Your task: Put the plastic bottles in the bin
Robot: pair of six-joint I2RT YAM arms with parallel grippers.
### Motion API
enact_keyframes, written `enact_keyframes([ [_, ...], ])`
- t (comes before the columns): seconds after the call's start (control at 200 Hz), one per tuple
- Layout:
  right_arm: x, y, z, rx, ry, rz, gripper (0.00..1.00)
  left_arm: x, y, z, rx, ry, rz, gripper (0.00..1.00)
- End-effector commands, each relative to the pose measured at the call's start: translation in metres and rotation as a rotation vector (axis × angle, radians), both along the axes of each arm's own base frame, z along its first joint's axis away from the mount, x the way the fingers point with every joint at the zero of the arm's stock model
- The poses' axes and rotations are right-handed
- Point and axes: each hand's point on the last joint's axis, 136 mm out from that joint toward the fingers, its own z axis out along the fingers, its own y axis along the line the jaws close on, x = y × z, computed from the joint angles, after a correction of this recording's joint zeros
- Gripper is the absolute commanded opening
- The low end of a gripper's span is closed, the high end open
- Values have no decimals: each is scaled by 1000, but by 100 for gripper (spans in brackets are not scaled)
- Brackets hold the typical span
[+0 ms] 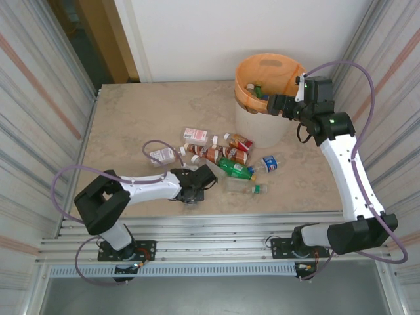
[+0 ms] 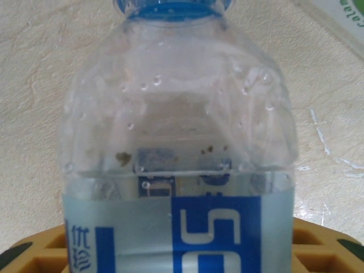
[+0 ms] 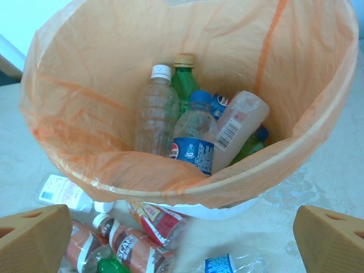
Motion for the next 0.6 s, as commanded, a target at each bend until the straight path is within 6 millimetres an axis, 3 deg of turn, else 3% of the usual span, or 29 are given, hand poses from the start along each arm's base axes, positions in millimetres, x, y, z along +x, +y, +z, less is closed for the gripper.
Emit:
enact_keyframes([
  [0.0,-9,2,7,7,-18,3,98,-2,16,2,41,-12,14,47],
  [0.1,-12,9,10,32,-23,26,98,0,22,17,22,-62,12,44],
  [0.235,-19,25,15,96,-30,92,98,8,21,55,-34,-172,-45,43],
  [0.436,-33,61,26,222,-45,242,98,24,3,132,-191,-435,-201,42],
  [0.596,-46,107,33,349,-33,431,99,28,-20,194,-359,-684,-362,42],
])
